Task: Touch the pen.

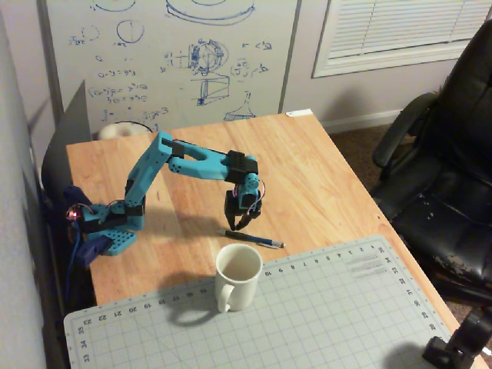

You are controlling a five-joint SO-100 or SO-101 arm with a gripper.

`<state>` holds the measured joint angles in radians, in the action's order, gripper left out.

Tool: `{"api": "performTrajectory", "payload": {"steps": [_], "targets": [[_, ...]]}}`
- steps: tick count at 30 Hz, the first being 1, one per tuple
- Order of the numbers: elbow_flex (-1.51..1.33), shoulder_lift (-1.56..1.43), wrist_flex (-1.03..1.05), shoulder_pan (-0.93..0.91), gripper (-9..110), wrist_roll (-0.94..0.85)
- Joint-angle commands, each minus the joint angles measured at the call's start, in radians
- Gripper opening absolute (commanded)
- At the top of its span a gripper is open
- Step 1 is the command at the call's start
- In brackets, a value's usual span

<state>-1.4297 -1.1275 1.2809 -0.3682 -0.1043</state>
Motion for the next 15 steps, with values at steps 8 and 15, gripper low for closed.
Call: {"api": "performTrajectory", "payload": {"steps": [8,15], "targets": [[0.077,-0.025,0.0,-0.005,1,-0.006],[0.074,-0.023,0.0,-0.005,1,-0.002]]}}
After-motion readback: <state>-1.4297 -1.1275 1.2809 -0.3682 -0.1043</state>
